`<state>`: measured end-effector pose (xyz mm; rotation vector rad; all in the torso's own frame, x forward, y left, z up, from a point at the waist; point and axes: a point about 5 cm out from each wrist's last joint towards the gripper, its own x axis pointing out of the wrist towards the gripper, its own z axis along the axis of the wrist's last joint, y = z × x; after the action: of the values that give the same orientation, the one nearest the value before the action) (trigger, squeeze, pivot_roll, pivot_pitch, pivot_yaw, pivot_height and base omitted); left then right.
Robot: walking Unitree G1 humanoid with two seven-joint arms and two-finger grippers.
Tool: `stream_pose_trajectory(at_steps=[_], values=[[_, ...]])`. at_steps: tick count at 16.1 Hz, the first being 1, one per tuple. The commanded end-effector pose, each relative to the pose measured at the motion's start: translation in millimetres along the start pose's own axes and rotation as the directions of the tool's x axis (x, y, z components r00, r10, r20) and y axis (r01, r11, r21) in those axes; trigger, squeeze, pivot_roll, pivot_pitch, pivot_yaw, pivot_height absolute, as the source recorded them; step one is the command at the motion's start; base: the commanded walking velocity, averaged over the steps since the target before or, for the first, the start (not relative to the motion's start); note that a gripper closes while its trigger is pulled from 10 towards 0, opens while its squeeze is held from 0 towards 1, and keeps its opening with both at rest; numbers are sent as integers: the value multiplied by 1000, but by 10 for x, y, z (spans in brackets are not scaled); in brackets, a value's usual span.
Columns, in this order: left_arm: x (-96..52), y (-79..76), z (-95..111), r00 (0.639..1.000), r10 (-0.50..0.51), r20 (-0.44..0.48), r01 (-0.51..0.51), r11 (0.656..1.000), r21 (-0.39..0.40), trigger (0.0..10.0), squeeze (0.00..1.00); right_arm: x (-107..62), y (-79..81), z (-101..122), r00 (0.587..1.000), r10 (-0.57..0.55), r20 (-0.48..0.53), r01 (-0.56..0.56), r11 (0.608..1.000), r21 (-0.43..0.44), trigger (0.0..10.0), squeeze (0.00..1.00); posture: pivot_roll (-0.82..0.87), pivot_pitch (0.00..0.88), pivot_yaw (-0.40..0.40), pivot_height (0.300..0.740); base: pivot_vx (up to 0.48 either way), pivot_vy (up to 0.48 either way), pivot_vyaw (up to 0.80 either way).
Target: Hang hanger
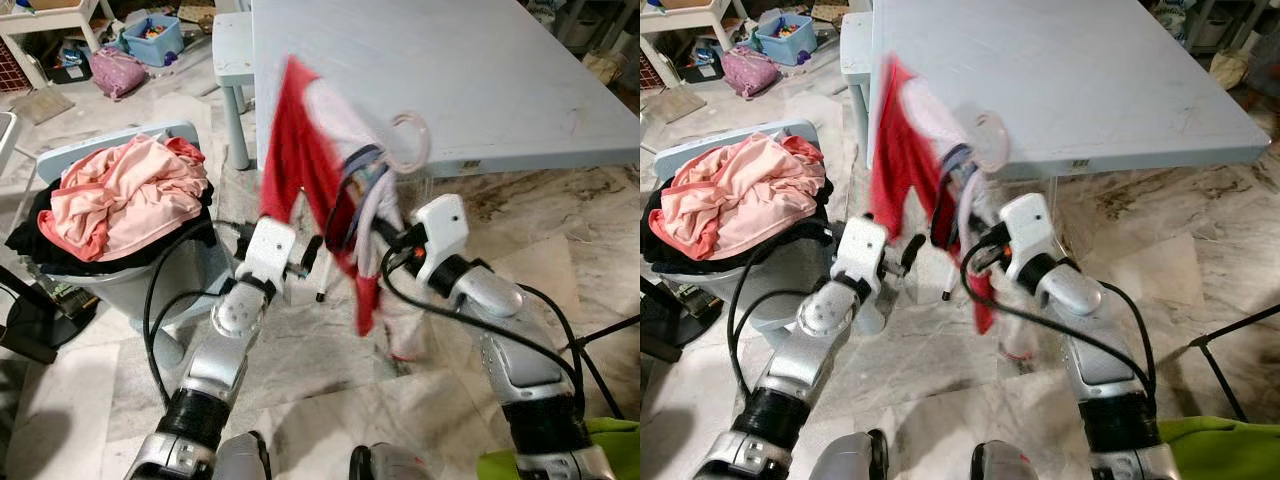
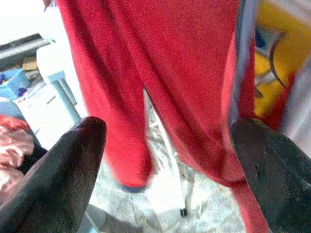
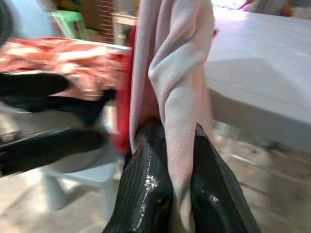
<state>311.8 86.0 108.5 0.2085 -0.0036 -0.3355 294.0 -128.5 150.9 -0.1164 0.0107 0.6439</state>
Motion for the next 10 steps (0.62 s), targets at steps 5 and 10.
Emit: stream_pose_trajectory(at_steps=[5,10], values=[[51,-46,3,1000,-7,12,7,1000,-6,10000,0,-99,298,75,982,188,25,-189,981,37,10000,0,-107,99,13,740,0,0,0],[66,-12,-22,1000,6,25,-5,1000,-27,5647,0,-143,356,185,942,335,4,-335,942,30,10000,0,-106,88,10,740,0,0,0]])
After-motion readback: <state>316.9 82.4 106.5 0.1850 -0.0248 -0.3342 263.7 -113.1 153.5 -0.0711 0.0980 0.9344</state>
